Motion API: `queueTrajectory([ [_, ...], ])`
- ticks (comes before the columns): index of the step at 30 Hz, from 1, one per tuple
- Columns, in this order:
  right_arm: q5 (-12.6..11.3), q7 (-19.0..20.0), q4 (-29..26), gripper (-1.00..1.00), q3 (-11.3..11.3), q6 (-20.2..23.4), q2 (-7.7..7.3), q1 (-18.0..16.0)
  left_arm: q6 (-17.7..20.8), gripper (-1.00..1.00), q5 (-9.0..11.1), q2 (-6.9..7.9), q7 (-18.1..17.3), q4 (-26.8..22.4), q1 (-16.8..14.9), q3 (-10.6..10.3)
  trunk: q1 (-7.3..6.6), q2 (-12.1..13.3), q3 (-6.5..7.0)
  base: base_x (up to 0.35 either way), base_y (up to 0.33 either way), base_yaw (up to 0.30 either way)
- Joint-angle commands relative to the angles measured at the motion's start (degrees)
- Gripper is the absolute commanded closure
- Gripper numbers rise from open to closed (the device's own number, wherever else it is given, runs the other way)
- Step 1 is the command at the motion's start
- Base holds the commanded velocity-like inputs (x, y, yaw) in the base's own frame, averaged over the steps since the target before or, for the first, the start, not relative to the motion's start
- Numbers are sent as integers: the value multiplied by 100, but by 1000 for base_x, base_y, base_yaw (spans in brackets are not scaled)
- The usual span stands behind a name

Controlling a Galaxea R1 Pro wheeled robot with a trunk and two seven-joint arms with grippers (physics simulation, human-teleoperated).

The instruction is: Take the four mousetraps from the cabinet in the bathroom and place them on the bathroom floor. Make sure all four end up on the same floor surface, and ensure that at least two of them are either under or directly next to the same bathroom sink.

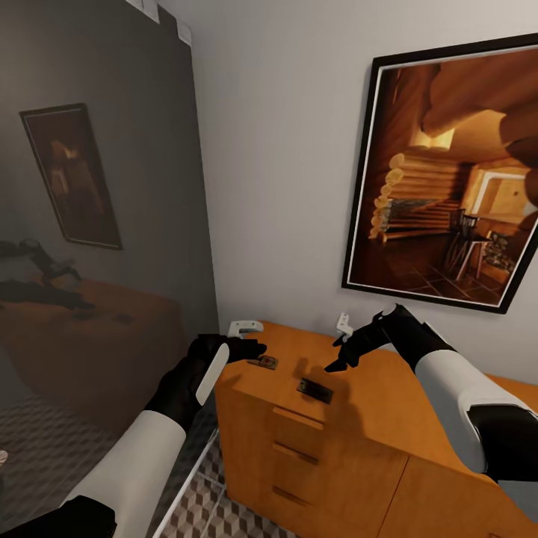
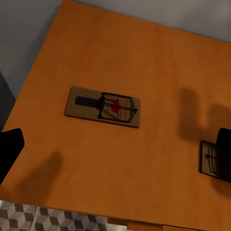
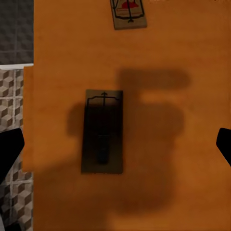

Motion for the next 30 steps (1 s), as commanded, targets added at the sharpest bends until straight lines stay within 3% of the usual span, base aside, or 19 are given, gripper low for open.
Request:
queueTrajectory([
  [1, 1, -9, 0, -100, 0, 0, 8, 0, 0, -100, 2, 0, 0, 1, 0, 0, 23, -42, -19, 0, 0, 0],
  [9, 3, -39, 2, -100, 8, 8, 61, 3, 0, -100, 1, 0, 0, 0, 0, 0, 198, -363, -162, 0, 0, 0],
  [30, 3, -48, 76, -100, 7, 0, 74, 6, -7, -100, 0, 0, 0, 2, 2, -1, 198, -363, -162, 0, 0, 0],
])
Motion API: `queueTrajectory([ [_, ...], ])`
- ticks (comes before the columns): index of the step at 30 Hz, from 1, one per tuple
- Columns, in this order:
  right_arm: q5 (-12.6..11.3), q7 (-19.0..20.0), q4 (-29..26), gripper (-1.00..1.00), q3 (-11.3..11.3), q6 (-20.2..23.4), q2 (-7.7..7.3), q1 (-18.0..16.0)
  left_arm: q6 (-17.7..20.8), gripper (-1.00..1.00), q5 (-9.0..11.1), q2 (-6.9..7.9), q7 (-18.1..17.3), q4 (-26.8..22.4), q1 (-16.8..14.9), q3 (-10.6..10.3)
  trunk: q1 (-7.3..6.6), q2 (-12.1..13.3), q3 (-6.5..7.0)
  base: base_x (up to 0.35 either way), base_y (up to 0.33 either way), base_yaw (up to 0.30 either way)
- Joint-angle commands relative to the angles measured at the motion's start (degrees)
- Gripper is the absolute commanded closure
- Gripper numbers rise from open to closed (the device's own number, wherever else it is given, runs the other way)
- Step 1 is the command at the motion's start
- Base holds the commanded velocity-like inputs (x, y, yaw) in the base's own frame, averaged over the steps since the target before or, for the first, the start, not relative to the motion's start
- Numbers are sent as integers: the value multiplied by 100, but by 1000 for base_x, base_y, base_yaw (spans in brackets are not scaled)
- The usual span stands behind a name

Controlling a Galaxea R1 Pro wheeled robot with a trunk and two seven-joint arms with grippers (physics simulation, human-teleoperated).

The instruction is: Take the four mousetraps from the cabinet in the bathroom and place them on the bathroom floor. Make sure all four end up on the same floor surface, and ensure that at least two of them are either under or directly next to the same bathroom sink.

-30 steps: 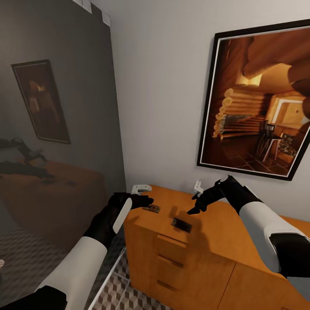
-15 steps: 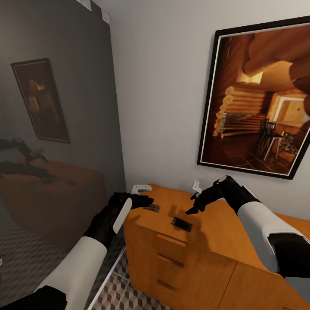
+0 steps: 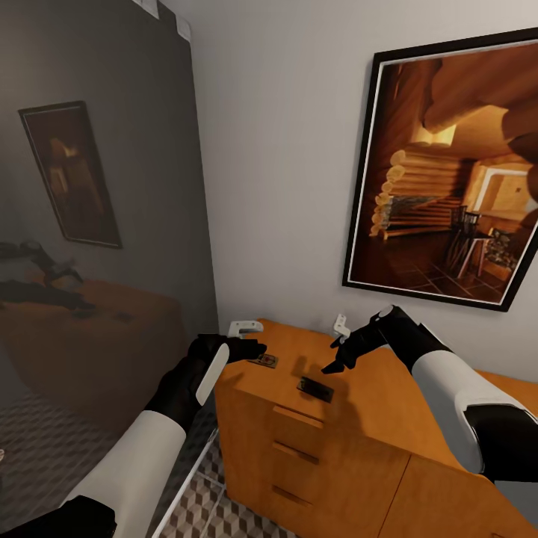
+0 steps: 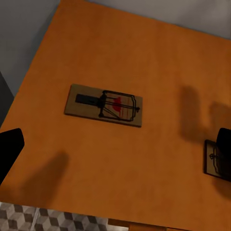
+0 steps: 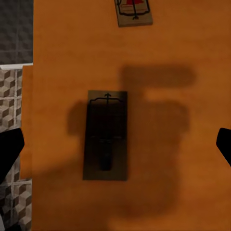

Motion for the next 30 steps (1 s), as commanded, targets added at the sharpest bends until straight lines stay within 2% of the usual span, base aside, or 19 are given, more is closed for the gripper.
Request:
queueTrajectory([
  [1, 0, 1, 7, -100, 0, -3, 0, 0, 0, -100, 0, 0, 0, 0, 1, 0, 0, 0, 0, 0, 0, 0],
  [19, 3, 6, 49, -100, 2, -25, 0, 1, 0, -100, 0, 0, 0, 2, 7, 1, 0, 0, 0, -8, 0, 0],
  [30, 6, 6, 51, -100, 3, -26, 0, 1, 7, -100, 0, 0, 0, 0, 7, 1, 0, 0, 0, -177, 0, 0],
])
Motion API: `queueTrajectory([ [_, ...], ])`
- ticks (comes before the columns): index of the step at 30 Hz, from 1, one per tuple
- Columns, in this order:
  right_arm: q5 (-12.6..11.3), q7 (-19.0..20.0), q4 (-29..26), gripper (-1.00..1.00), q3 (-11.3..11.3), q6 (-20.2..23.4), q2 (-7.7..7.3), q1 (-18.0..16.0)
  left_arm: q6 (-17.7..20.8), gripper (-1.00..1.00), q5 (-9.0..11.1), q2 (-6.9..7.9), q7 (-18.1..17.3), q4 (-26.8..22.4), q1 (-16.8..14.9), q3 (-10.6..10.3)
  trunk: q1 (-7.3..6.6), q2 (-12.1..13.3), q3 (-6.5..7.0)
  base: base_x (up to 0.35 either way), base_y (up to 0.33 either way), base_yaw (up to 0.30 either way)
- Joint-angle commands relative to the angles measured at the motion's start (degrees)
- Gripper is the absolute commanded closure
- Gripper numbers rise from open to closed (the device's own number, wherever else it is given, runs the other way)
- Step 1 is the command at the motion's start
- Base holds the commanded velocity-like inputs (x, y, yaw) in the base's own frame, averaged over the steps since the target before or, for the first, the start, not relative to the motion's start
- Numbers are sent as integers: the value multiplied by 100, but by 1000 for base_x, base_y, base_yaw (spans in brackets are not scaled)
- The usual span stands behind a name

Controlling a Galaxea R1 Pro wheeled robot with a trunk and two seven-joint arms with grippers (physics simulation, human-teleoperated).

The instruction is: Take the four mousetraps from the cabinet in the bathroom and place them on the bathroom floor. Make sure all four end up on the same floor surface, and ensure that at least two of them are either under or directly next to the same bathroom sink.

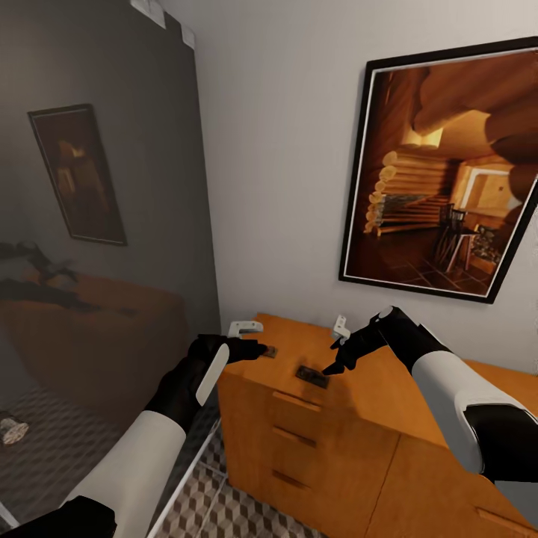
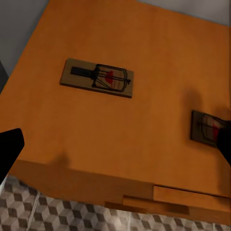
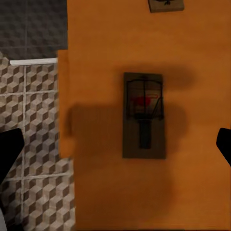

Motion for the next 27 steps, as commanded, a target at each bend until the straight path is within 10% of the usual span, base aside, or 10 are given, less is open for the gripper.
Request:
queueTrajectory([
  [1, 1, 0, 0, -100, 0, 0, 0, 0, 0, -100, 0, 0, 0, 0, 0, 0, 0, 0, 0, -70, 0, 0],
  [27, -6, 0, 5, -100, -2, -17, 0, 0, -14, -100, 0, 0, 12, 3, 4, 0, 0, 0, 0, -9, 0, 0],
])
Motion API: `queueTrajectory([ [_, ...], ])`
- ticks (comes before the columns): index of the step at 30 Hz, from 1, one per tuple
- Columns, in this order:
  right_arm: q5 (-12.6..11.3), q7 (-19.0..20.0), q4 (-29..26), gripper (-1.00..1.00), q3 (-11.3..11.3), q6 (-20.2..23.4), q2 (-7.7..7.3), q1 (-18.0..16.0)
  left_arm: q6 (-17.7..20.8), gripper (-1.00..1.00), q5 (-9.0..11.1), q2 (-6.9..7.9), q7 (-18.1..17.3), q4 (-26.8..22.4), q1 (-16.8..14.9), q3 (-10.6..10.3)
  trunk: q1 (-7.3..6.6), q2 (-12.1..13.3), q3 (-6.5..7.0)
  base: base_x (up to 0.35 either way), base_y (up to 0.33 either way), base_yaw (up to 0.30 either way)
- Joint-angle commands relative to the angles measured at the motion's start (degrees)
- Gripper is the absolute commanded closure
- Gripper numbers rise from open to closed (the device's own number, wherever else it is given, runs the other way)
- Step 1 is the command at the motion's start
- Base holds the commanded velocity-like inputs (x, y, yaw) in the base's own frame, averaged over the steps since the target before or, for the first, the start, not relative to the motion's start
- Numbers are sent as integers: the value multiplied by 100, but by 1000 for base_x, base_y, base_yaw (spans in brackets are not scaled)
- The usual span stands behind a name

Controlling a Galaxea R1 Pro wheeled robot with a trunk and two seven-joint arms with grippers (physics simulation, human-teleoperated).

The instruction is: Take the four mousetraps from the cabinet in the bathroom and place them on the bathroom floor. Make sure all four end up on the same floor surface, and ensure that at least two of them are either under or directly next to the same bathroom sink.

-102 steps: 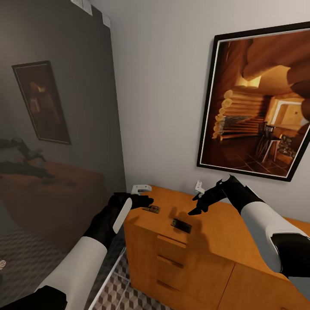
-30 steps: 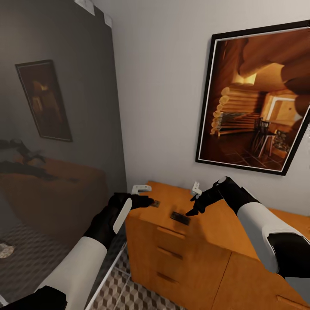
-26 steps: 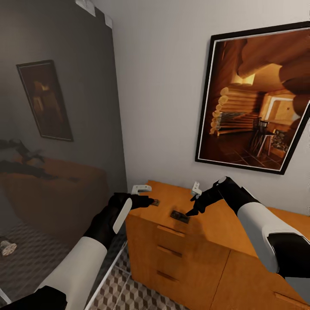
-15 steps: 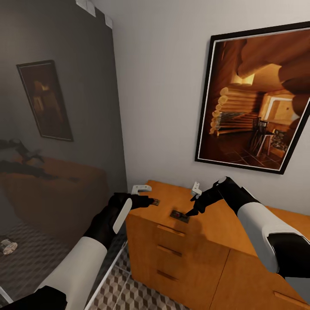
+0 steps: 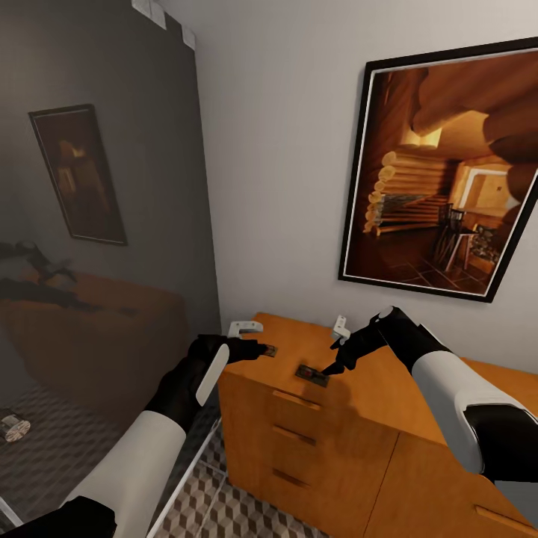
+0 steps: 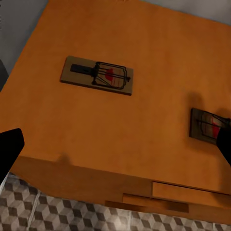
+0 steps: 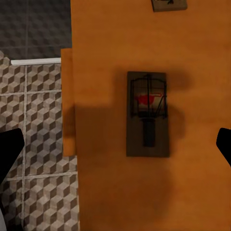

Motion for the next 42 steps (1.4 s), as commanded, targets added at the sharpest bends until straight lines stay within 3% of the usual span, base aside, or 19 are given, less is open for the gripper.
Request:
queueTrajectory([
  [1, 2, 0, 0, -100, 0, 0, 0, 0, -1, -100, -2, 0, 1, 0, 1, 0, 0, 0, 0, 0, 0, 0],
  [42, 5, 0, 2, -100, 1, 0, 0, 0, -3, -100, 0, 0, 5, 0, 5, 0, 0, 0, 0, 24, 0, 0],
])
